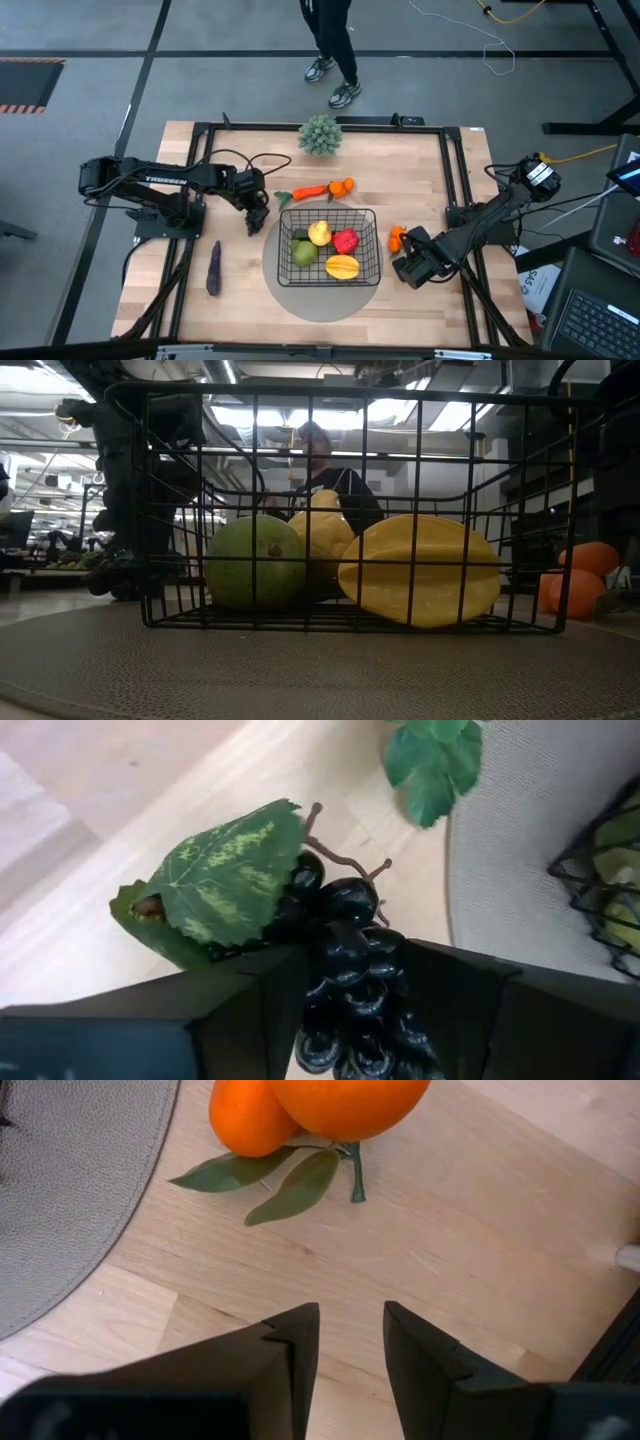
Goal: Build produce basket
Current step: Put the grapes into the black wire basket
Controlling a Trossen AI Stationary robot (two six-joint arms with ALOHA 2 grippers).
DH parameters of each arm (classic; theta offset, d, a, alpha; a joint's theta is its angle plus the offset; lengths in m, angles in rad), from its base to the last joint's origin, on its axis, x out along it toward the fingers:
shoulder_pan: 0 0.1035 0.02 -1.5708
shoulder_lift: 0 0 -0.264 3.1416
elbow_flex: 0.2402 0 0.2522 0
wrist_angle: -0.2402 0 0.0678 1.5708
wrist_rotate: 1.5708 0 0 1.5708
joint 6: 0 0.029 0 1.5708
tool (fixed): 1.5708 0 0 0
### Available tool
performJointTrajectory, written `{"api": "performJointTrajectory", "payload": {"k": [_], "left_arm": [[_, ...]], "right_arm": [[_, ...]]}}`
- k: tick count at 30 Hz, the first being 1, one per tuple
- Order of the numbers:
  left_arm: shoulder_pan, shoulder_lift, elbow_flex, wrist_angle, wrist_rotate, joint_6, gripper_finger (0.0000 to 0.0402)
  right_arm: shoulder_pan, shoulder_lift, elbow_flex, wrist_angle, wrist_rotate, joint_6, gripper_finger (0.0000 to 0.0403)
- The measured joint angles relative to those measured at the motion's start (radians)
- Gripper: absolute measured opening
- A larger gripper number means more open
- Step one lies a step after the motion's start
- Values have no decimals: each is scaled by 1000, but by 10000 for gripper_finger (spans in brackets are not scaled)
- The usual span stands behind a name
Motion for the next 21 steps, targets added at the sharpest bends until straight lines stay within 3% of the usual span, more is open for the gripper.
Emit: {"api": "performJointTrajectory", "payload": {"k": [9, 14, 21], "left_arm": [[-6, 1, -1, -1, -61, -52, 219], [-5, 1, -1, -21, -75, -162, 223], [-33, 20, -3, -104, -110, -194, 228]], "right_arm": [[0, 0, 0, 0, 0, 0, 103], [0, 0, 0, 0, 0, -1, 103], [0, 0, 0, 0, 0, -1, 103]]}}
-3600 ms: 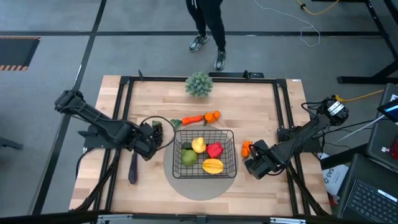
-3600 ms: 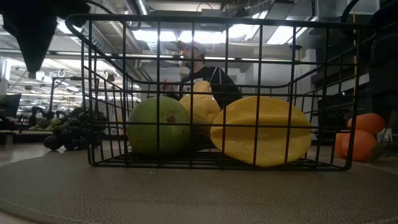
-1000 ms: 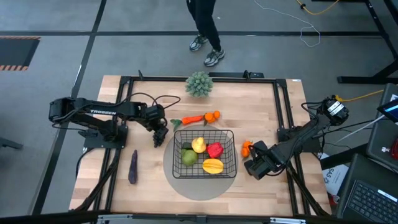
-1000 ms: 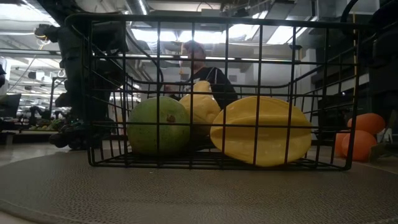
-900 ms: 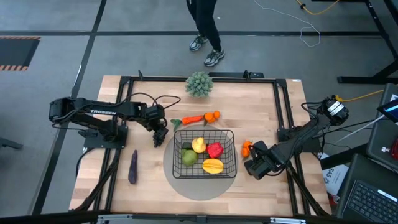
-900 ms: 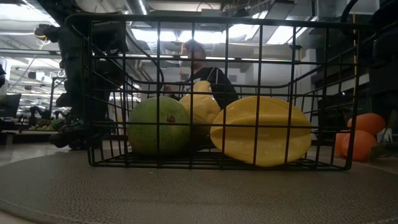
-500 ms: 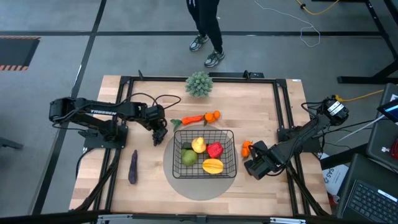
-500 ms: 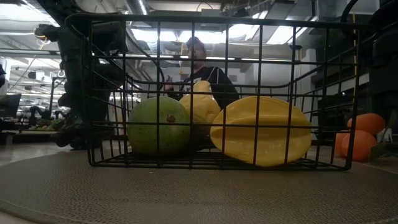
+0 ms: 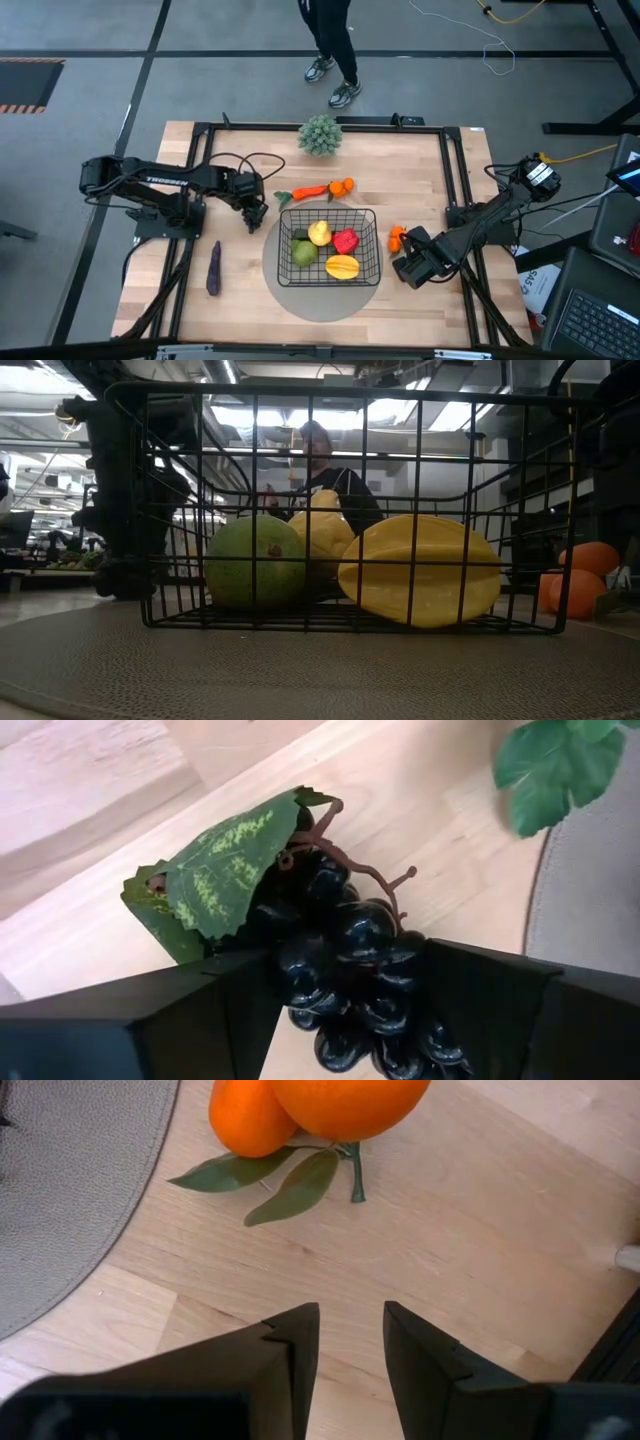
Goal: Build produce basket
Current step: Put the grapes into the black wire basket
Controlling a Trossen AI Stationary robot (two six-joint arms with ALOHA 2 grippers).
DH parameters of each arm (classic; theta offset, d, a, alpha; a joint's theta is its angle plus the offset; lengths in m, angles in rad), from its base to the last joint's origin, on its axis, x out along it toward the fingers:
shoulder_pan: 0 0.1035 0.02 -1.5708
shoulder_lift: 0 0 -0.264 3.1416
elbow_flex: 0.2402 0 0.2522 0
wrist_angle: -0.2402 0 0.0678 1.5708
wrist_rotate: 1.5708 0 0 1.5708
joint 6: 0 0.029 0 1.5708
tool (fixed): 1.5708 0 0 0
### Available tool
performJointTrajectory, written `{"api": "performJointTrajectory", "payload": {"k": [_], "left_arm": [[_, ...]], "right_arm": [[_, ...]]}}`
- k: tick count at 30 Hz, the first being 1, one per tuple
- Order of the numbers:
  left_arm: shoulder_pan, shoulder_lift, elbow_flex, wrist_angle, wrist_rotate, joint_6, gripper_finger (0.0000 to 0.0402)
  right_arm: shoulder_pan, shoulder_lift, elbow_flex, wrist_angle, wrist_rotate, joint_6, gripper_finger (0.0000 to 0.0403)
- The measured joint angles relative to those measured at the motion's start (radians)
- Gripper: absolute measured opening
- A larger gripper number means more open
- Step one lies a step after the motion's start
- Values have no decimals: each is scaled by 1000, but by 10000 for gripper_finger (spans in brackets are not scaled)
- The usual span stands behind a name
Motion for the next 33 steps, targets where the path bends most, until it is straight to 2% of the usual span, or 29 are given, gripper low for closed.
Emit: {"api": "performJointTrajectory", "payload": {"k": [8, 17, 23, 31, 33], "left_arm": [[-33, 12, -27, 16, -18, 30, 226], [-45, 14, -31, 16, -18, -32, 214], [-55, 14, -31, 16, -16, -15, 156], [-112, 8, -22, -5, -72, 20, 32], [-130, 3, 4, -29, -94, 37, 13]], "right_arm": [[0, 1, 0, 4, 1, 0, 103], [0, 1, 0, 6, 1, 0, 103], [0, 1, 0, 6, 1, 0, 103], [0, 1, 0, 6, 1, 0, 103], [0, 1, 0, 7, 1, 0, 103]]}}
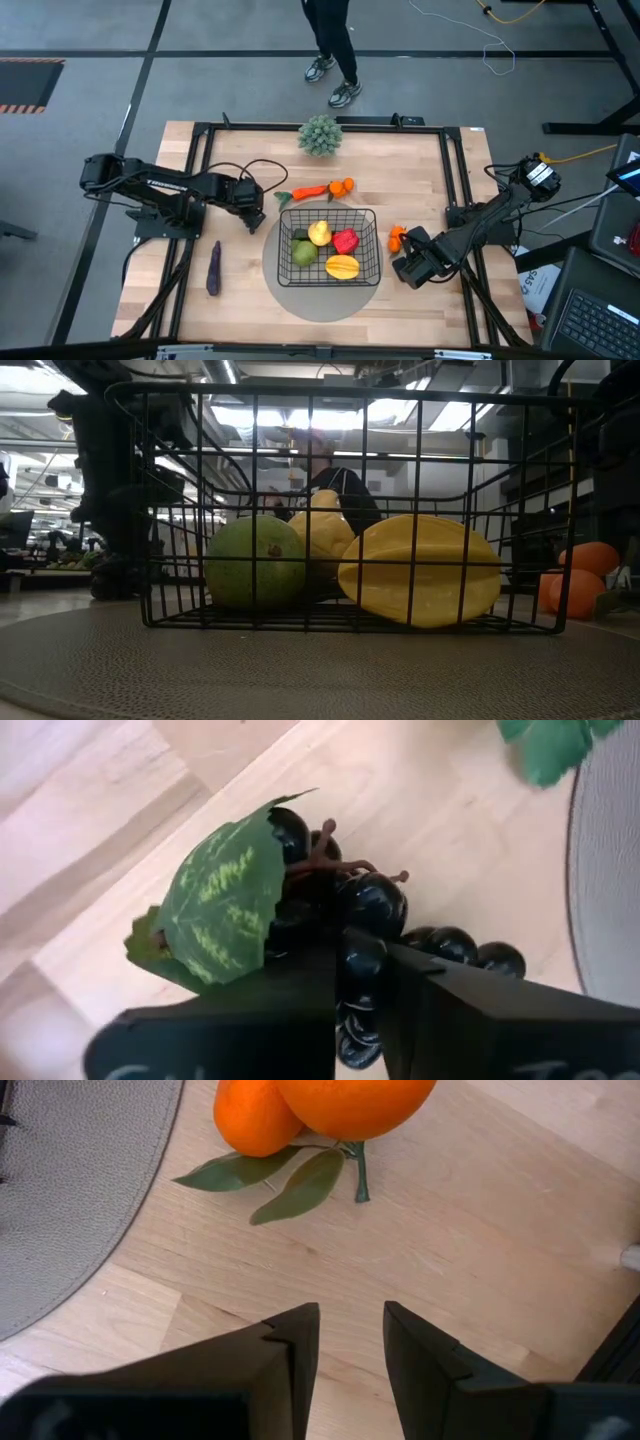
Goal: Build produce basket
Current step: Put the grapes into the black wire basket
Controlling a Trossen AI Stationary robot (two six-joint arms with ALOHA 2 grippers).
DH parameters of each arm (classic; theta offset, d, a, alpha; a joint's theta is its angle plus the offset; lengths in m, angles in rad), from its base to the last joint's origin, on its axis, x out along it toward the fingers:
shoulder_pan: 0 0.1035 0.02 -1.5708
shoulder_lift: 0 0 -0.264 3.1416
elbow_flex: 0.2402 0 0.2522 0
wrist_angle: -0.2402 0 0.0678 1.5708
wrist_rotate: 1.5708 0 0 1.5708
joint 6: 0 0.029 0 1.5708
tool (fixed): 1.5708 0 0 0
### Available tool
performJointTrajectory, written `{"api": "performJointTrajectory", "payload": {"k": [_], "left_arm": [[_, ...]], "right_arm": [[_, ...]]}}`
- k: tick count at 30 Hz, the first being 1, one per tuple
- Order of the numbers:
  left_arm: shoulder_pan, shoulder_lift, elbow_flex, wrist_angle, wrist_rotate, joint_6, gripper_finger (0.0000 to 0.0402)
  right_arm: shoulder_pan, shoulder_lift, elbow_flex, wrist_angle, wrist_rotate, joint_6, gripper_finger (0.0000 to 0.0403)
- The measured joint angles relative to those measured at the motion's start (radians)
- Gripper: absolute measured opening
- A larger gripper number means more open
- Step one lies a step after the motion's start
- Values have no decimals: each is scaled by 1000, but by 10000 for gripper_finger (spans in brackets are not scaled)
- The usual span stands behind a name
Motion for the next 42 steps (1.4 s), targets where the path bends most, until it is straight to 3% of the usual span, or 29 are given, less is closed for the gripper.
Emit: {"api": "performJointTrajectory", "payload": {"k": [4, 11, 26, 32, 38, 42], "left_arm": [[-28, -10, 93, -106, -23, 29, 10], [-63, -11, 273, -350, -152, 18, 2], [-184, -14, 608, -359, -178, 150, 0], [-244, -15, 695, -167, -158, 301, 0], [-271, -13, 695, 96, 47, 502, 0], [-271, 0, 695, 112, 117, 525, 1]], "right_arm": [[0, 0, 0, 0, 0, 0, 103], [0, 0, 0, 0, 0, 0, 103], [0, 0, 0, 0, 0, -1, 103], [0, 0, 0, 0, 0, -4, 103], [0, 0, 0, 0, 0, -7, 103], [0, 0, 0, 0, 0, -8, 103]]}}
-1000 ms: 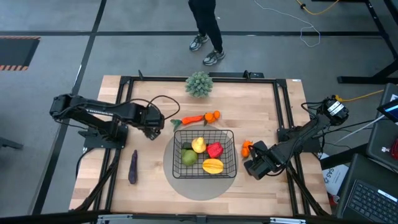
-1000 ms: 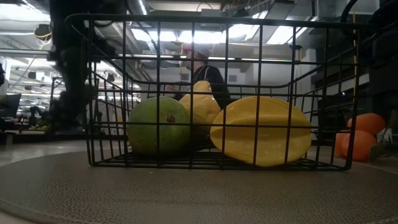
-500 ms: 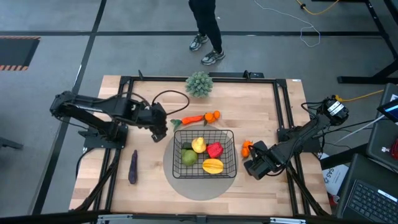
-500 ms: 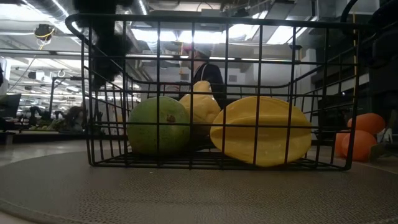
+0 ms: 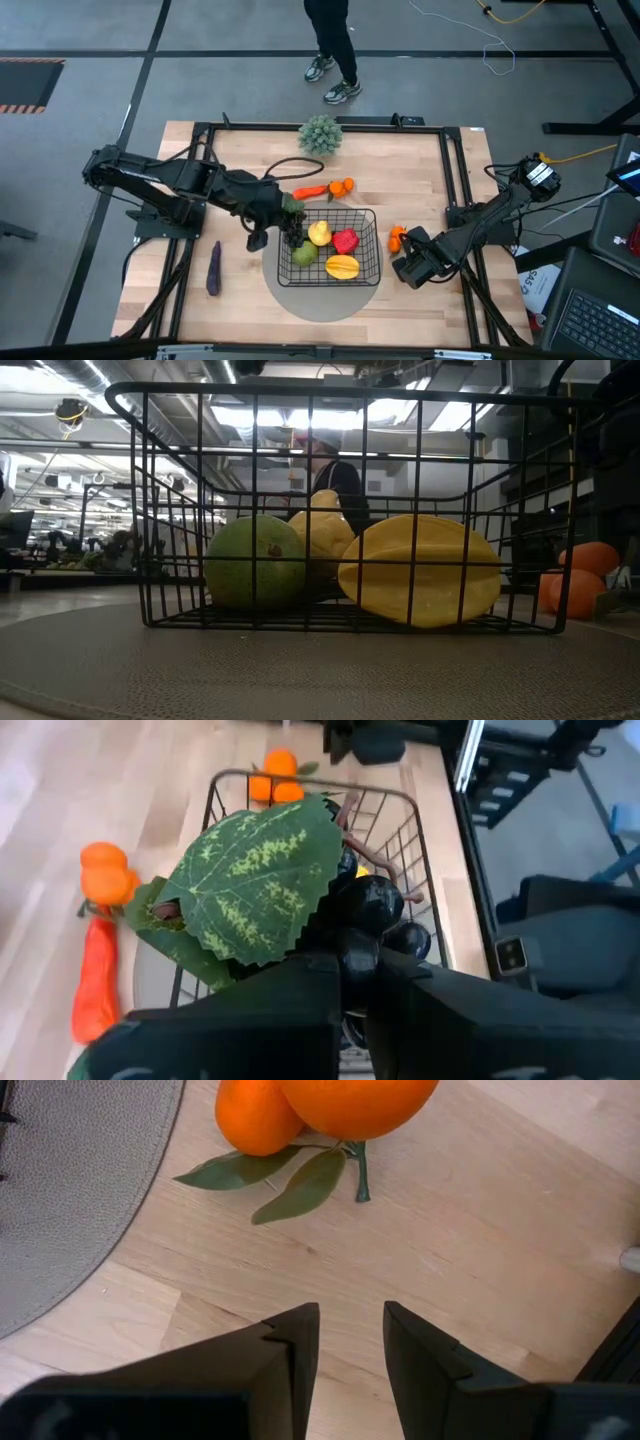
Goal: Build produce basket
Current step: Put the grapes into the black wire basket, then put the eggplant into the black wire basket
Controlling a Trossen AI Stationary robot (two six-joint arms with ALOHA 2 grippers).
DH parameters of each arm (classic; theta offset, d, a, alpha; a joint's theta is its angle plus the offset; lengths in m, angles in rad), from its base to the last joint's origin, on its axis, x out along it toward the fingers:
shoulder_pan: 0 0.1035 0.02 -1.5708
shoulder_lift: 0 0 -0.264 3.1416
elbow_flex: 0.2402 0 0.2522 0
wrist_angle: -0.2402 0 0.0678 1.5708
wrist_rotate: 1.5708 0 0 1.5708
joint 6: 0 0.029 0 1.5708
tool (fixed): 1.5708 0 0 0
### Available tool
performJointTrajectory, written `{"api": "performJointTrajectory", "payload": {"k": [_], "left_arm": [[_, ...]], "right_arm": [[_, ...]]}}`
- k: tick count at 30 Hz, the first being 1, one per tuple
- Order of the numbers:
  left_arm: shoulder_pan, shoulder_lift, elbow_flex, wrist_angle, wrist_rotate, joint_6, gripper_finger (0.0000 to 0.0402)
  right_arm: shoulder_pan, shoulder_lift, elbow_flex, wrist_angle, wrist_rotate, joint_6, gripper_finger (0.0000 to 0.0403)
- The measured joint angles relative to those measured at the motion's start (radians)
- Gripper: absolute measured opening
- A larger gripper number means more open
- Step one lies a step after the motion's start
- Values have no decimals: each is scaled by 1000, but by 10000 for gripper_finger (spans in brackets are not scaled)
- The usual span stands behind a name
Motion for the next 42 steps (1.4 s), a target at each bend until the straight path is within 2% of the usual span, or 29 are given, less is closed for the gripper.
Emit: {"api": "performJointTrajectory", "payload": {"k": [16, 20, 33, 42], "left_arm": [[-4, 181, 0, -9, 81, -1, 15], [-12, 209, 0, -1, 67, -59, 20], [-9, 227, 0, 9, 12, -78, 122], [-9, 227, 0, -25, 19, -80, 132]], "right_arm": [[0, -1, 0, 4, 0, 0, 103], [0, -1, 0, 4, 0, 0, 103], [0, -1, 0, 10, 0, 0, 103], [0, -1, 0, 9, 0, 0, 103]]}}
